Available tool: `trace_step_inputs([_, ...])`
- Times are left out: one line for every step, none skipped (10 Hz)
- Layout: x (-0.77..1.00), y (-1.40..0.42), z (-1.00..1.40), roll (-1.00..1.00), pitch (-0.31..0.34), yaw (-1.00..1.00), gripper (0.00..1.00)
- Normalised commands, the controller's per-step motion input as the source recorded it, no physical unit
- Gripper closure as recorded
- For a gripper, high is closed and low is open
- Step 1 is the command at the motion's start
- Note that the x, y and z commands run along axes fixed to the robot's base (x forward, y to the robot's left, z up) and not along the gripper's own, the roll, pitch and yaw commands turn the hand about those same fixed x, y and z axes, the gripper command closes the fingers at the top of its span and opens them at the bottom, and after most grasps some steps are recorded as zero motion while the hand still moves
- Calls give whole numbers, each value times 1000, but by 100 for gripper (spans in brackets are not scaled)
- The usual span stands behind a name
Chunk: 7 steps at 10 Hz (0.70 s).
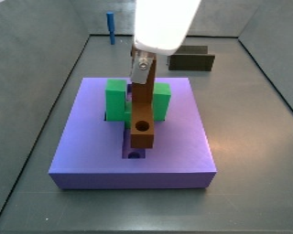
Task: Pick up the brown object. Move up. Place the brown object on the fixture. Regrasp the brown object. Move to above the board. Insert the brown object.
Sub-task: Insert the brown object.
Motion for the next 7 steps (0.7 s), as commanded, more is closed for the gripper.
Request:
trace_step_inputs([29, 63, -126, -71, 127, 0, 100])
trace_step_inputs([0, 74, -91, -99, 103, 0, 100])
trace_step_inputs([-29, 111, -106, -89, 90, 0, 100])
trace_step_inputs([-114, 77, -154, -83, 40, 0, 100])
trace_step_inputs([-66, 0, -157, -59, 0, 0, 100])
trace_step_inputs([-17, 0, -126, -64, 0, 0, 100])
trace_step_inputs([-34, -29, -166, -56, 0, 0, 100])
